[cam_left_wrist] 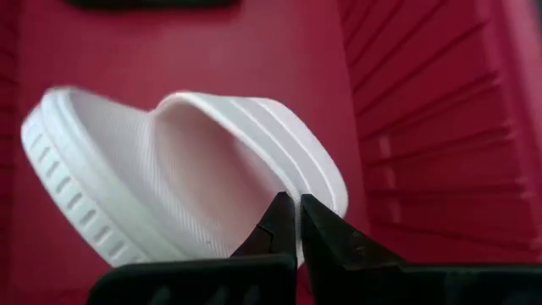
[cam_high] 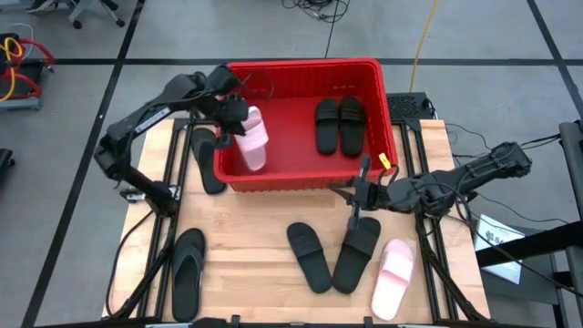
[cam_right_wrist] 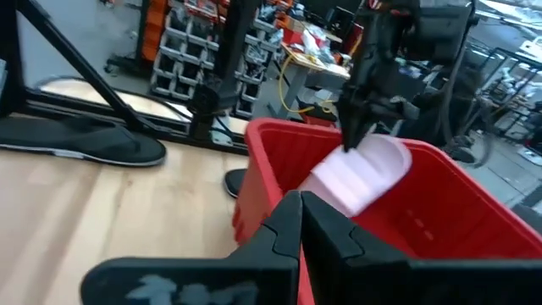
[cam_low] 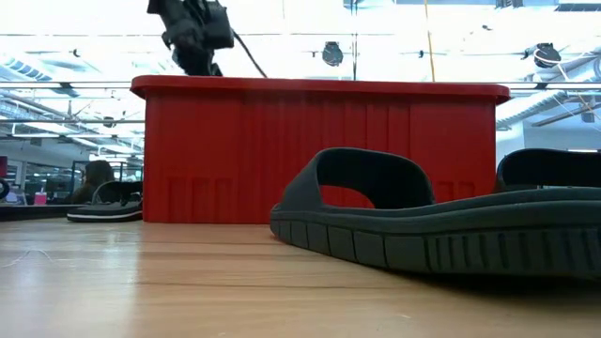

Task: Pick and place slides into bin
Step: Put the left pink slide into the red bin

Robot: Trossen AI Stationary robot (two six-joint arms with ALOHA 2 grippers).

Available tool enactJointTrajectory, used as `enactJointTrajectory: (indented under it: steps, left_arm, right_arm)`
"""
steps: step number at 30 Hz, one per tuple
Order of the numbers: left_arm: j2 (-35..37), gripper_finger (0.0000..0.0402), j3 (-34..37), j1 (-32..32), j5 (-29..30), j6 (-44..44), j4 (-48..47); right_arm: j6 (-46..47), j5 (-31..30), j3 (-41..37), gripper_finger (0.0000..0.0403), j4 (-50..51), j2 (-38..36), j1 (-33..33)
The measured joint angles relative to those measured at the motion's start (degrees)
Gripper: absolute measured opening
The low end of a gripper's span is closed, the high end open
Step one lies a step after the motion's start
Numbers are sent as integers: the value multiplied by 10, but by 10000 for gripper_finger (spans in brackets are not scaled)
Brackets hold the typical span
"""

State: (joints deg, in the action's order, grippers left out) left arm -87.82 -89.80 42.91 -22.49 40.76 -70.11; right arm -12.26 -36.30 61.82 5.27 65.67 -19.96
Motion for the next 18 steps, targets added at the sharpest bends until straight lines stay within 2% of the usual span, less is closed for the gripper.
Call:
enactJointTrajectory:
  steps: [7, 18]
  left_arm:
    - [-54, 0, -2, 13, 4, 30, 4]
    - [-80, 0, 0, 24, 91, 31, 83]
  right_arm:
    - [-43, 3, 0, 0, 4, 0, 39]
    - [-54, 4, 0, 0, 17, 0, 97]
